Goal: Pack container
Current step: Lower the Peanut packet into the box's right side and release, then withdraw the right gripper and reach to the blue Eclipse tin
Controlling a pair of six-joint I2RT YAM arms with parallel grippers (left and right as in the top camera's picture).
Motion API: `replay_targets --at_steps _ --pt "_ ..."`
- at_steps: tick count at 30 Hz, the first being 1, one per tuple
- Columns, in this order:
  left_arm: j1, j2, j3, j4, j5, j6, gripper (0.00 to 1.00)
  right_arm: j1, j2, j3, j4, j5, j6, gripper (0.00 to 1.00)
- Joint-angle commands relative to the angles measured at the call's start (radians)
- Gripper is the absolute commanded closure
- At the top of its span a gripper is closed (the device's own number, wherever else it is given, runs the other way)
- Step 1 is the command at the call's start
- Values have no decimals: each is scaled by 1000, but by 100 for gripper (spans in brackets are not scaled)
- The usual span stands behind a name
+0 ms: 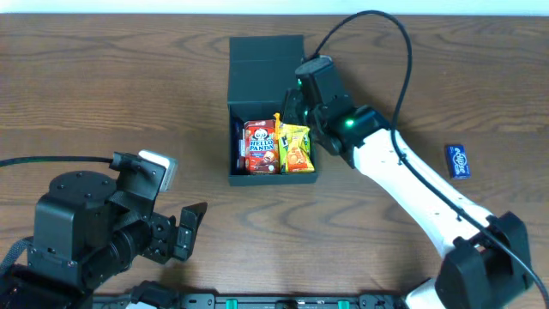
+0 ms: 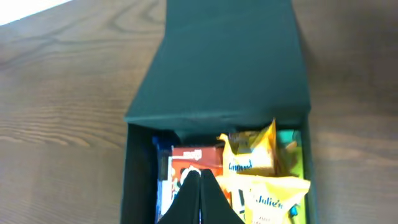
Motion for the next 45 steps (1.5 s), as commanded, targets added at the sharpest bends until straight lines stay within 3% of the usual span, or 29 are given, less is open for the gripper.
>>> replay_targets --at_steps 1,13,26,37,45 --pt "0 1 17 -2 6 7 5 7 3 11 -21 72 -79 99" --pt "0 1 17 -2 6 7 5 1 200 11 -93 71 -138 99" --pt "0 1 17 -2 6 7 5 1 203 11 -193 51 -153 99" --pt "0 1 17 -2 6 7 5 -28 53 113 -219 63 -209 99" --pt "0 1 17 -2 6 7 5 -256 -73 114 -333 67 -280 97"
